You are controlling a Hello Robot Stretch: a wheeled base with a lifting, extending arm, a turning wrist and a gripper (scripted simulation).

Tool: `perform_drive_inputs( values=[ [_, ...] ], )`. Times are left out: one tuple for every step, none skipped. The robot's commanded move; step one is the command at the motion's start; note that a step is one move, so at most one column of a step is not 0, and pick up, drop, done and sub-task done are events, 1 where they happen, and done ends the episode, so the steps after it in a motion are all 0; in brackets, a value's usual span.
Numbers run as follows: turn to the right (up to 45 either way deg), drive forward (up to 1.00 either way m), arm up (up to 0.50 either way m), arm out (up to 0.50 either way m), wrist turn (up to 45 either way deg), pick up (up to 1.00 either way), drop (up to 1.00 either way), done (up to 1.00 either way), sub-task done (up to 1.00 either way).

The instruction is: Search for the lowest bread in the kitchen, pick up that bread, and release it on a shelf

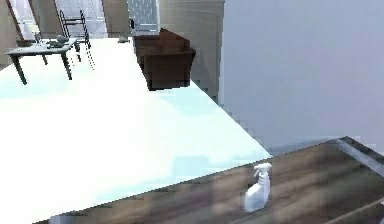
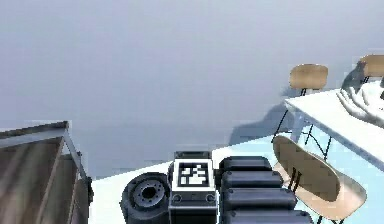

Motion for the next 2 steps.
perform_drive_inputs(
  values=[
    [3.0,0.0,0.0,0.0,0.0,0.0,0.0,0.0,0.0],
    [-45.0,0.0,0.0,0.0,0.0,0.0,0.0,0.0,0.0]
  ],
)
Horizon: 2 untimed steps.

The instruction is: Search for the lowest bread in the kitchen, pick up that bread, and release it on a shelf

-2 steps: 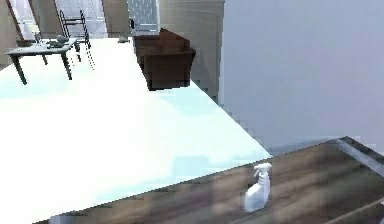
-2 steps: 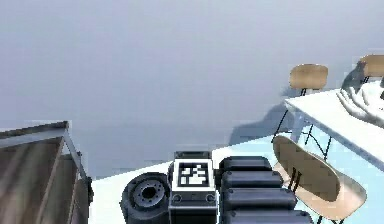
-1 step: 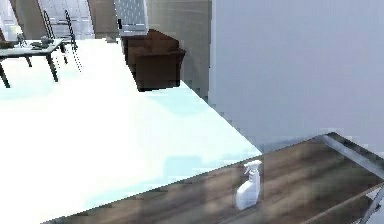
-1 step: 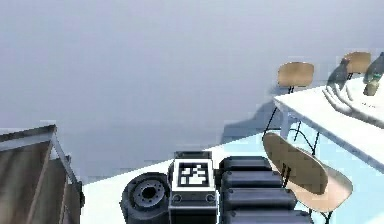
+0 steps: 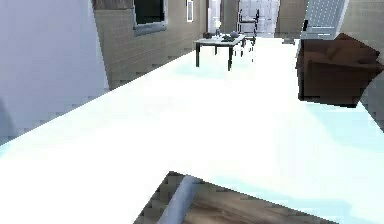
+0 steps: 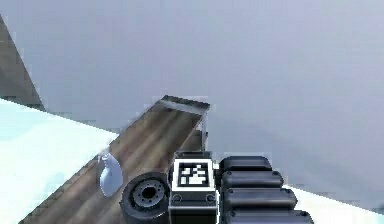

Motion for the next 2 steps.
perform_drive_inputs(
  values=[
    [-15.0,0.0,0.0,0.0,0.0,0.0,0.0,0.0,0.0],
    [0.0,0.15,0.0,0.0,0.0,0.0,0.0,0.0,0.0]
  ],
)
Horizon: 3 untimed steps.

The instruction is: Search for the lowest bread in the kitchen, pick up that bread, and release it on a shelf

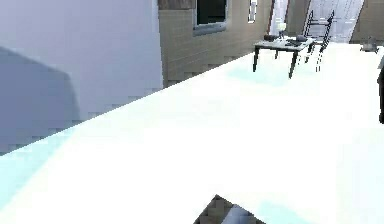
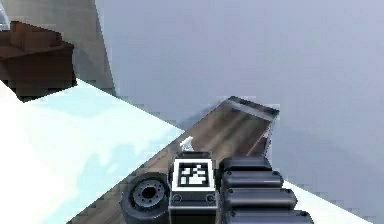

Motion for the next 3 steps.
perform_drive_inputs(
  values=[
    [45.0,0.0,0.0,0.0,0.0,0.0,0.0,0.0,0.0],
    [45.0,0.0,0.0,0.0,0.0,0.0,0.0,0.0,0.0],
    [33.0,0.0,0.0,0.0,0.0,0.0,0.0,0.0,0.0]
  ],
)
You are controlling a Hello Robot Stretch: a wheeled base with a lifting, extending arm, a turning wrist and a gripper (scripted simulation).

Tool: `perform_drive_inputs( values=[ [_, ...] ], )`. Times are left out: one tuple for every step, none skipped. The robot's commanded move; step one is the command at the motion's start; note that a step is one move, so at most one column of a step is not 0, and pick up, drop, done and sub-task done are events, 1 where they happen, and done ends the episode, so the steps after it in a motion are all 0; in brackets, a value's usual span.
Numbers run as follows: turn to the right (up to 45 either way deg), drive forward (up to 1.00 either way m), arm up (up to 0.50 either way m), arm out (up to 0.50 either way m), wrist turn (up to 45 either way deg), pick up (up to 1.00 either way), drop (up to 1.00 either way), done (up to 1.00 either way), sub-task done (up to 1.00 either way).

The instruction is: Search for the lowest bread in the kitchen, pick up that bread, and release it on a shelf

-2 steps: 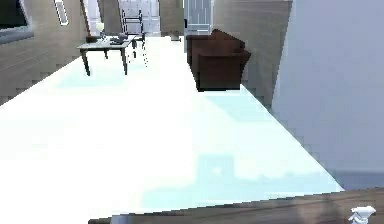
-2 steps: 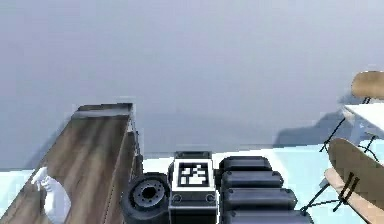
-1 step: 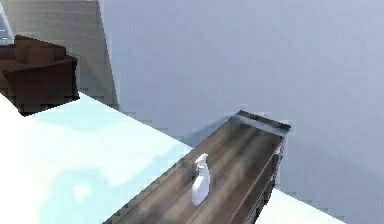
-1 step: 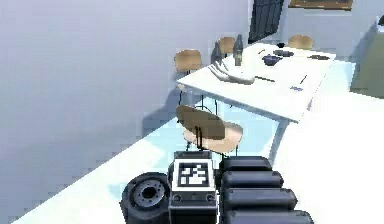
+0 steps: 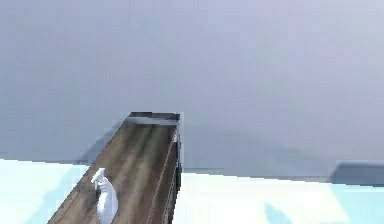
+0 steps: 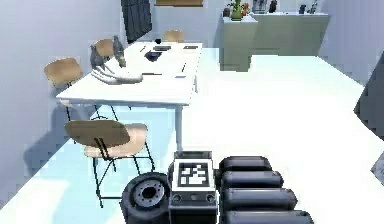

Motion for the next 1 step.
perform_drive_inputs(
  values=[
    [-45.0,0.0,0.0,0.0,0.0,0.0,0.0,0.0,0.0]
  ],
)
